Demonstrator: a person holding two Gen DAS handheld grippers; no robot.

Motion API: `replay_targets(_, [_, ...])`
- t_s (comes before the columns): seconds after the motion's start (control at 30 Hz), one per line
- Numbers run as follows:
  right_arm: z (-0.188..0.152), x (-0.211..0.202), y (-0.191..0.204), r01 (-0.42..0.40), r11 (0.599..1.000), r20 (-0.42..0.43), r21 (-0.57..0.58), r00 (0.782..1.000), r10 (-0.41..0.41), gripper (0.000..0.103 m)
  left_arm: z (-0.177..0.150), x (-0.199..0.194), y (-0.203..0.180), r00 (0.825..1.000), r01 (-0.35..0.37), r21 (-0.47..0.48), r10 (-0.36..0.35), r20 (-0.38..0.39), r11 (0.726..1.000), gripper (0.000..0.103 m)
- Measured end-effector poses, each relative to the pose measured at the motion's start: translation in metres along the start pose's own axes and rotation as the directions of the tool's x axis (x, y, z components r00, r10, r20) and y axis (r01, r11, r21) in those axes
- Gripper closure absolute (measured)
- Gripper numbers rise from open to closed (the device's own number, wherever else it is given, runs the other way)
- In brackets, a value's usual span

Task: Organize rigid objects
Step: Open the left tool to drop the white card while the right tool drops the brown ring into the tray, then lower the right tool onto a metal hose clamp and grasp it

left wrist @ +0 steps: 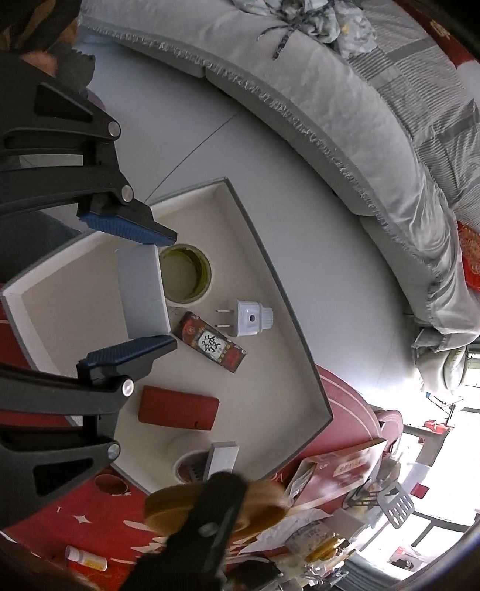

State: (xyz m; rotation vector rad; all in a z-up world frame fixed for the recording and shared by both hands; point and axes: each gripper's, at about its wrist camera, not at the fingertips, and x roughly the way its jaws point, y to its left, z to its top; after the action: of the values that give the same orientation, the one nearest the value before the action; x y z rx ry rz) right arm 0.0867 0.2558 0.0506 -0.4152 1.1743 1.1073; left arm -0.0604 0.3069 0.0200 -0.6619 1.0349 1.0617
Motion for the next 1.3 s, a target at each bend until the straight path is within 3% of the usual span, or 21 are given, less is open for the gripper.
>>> replay_targets(0.43, [0.024,0.053,0.019,0.054,0.994,-0.059,-0.098,0.996,-0.06,0.015,0.002,0.029,-0.005,0.999,-0.017,0.018,0.017,-0.042,1.0,0.048])
replay_targets(0.53, [0.025,0.06,0.017,0.053,0.993,-0.078,-0.104,0.995,-0.061,0.014,-0.001,0.034,-0.01,0.998,0.013,0.039,-0.011,-0.055,0.999,0.022])
replay_targets(0.57, [0.025,0.062,0.017,0.049,0.993,-0.087,-0.107,0.994,-0.059,0.014,-0.002,0.035,-0.011,0.998,0.021,0.042,-0.018,-0.059,0.999,0.017])
replay_targets(0.63, [0.025,0.062,0.014,0.046,0.993,-0.098,-0.107,0.994,-0.056,0.001,-0.004,0.036,-0.015,0.997,0.026,0.059,-0.022,-0.074,0.998,0.013])
replay_targets(0.7, [0.024,0.053,0.009,0.056,0.994,-0.066,-0.098,0.996,-0.063,0.001,-0.007,0.034,-0.018,0.997,0.027,0.066,-0.023,-0.071,0.997,0.0])
replay_targets(0.9, [0.004,0.004,-0.037,0.054,0.998,0.027,-0.035,0.998,-0.053,0.001,-0.016,0.021,-0.017,0.995,0.083,0.044,-0.08,-0.052,0.996,0.0])
replay_targets(1.03, [-0.039,-0.016,-0.089,0.166,0.986,0.04,0.034,0.985,-0.167,0.001,-0.029,0.011,-0.016,0.994,0.105,0.045,-0.103,-0.047,0.993,0.0])
replay_targets(1.13, [-0.069,-0.006,-0.101,0.194,0.981,-0.025,-0.022,0.981,-0.194,0.001,-0.04,0.001,-0.016,0.993,0.115,0.056,-0.113,-0.037,0.992,0.0])
replay_targets(1.3, [-0.086,0.017,-0.079,0.144,0.976,-0.051,-0.161,0.987,-0.154,0.001,-0.057,-0.014,-0.012,0.992,0.117,0.058,-0.114,-0.046,0.991,0.0])
